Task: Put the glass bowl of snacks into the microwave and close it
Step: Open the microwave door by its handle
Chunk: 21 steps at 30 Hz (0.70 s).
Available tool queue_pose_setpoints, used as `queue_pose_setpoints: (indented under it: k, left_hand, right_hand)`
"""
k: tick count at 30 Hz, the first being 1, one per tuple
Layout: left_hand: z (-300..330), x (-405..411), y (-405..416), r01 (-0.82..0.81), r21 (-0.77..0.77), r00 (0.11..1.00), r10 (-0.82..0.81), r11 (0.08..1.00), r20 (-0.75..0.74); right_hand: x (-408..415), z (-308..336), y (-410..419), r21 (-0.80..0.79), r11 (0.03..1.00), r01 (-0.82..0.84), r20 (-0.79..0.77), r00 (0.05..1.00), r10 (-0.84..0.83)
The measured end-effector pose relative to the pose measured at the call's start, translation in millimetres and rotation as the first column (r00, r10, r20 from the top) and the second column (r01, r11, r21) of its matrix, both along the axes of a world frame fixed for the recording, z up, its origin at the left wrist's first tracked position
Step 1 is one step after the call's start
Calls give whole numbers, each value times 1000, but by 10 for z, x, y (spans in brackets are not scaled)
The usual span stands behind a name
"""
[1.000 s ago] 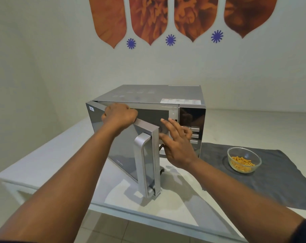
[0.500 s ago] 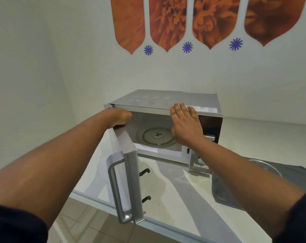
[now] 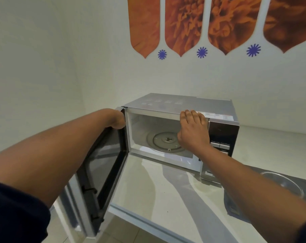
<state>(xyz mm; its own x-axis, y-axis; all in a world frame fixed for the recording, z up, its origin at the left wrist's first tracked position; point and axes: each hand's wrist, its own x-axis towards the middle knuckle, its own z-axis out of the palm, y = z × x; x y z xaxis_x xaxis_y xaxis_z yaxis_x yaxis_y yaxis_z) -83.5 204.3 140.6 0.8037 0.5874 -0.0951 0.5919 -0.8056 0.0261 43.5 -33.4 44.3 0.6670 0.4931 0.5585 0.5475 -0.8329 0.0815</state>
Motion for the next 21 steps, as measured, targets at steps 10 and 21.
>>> queue_pose_setpoints:
  k: [10,21]
  left_hand:
    - [-247,-134,533,50,157,975,-83,986,208]
    - [-482,-277,810,76,368,905,-219,927,365]
  right_hand:
    - [32,-77,63,41,999,26,43,999,-28]
    - [71,-129,101,98,995,15,70,997,-22]
